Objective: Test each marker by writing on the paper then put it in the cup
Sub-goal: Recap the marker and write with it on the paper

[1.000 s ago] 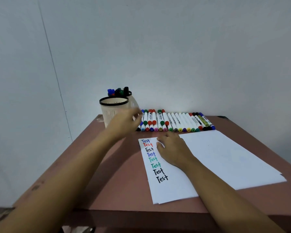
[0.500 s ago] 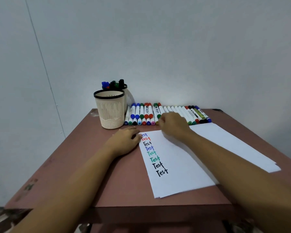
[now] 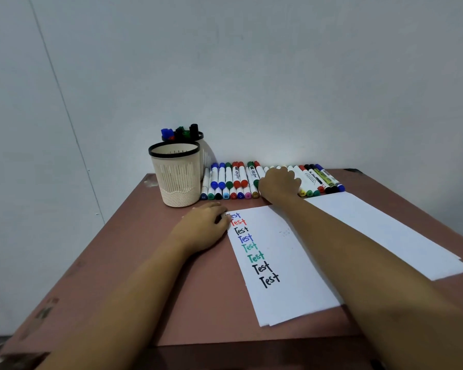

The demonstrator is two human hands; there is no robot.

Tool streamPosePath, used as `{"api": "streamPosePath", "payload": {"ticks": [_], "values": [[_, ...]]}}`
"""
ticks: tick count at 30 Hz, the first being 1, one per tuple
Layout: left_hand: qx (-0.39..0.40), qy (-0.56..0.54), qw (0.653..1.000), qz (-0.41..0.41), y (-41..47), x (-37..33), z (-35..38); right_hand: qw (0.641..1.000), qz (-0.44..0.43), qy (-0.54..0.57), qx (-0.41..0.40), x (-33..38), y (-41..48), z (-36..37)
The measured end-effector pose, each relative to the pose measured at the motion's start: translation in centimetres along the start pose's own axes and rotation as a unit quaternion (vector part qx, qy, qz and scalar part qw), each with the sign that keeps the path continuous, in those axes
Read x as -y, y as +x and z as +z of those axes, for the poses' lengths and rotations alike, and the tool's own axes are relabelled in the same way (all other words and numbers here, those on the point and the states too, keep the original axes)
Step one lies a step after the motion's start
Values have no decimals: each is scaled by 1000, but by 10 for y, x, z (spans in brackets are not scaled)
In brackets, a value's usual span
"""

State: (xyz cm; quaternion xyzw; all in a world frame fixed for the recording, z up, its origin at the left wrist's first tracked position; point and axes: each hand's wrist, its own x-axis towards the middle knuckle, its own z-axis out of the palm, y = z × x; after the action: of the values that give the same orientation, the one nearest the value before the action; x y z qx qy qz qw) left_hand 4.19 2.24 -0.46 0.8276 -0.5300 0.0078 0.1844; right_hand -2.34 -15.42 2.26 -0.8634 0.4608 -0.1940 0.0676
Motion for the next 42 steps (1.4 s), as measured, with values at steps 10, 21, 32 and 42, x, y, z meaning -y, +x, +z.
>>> {"api": "streamPosePath", "payload": {"ticks": [10, 21, 32, 42], "values": [[-24, -43, 999, 2, -2, -1, -2, 952, 34, 295, -74, -12, -7, -25], [-195, -49, 972, 121, -16, -11, -7, 864, -18, 503, 2, -30, -111, -63], [-210, 14, 964, 164, -20, -27, -7, 725, 7, 673, 148, -26, -125, -47], [-201, 24, 968, 147, -21, -35, -3, 733, 1, 667, 132, -27, -121, -40]]}}
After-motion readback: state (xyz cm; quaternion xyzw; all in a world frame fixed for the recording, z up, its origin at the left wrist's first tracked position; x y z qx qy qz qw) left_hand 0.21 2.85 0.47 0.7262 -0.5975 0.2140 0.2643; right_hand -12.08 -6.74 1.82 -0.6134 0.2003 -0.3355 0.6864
